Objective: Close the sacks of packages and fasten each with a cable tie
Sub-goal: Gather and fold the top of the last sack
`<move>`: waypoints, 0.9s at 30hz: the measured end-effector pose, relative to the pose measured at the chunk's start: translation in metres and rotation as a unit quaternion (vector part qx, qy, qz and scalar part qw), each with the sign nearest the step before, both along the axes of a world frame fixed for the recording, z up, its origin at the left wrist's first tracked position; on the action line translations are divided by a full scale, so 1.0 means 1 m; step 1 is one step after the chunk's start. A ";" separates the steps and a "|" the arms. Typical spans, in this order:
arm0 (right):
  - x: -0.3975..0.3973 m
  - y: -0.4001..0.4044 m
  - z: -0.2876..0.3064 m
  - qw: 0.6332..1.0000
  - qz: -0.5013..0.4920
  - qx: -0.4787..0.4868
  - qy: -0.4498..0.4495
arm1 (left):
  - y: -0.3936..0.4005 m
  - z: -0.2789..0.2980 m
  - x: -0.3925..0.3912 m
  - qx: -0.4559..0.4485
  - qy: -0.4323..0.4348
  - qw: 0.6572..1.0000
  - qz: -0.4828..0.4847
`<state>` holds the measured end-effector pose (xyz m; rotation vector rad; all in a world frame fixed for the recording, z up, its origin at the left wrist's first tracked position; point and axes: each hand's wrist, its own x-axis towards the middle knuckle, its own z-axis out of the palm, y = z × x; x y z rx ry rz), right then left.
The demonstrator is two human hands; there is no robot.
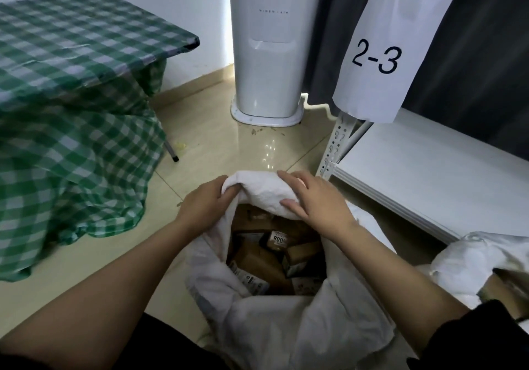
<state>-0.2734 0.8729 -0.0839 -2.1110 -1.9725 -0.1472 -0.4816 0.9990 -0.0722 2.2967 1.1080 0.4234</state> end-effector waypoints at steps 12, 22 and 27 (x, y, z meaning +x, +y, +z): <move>0.002 0.029 0.020 0.861 -0.028 -0.026 0.507 | -0.005 -0.018 0.032 0.270 0.036 0.944 -0.187; -0.005 -0.019 -0.007 0.983 -0.162 0.015 0.084 | 0.010 -0.014 0.032 0.158 -0.059 0.984 -0.053; 0.007 -0.013 -0.010 0.946 -0.119 0.068 0.295 | 0.011 -0.010 0.027 0.175 -0.035 0.983 -0.046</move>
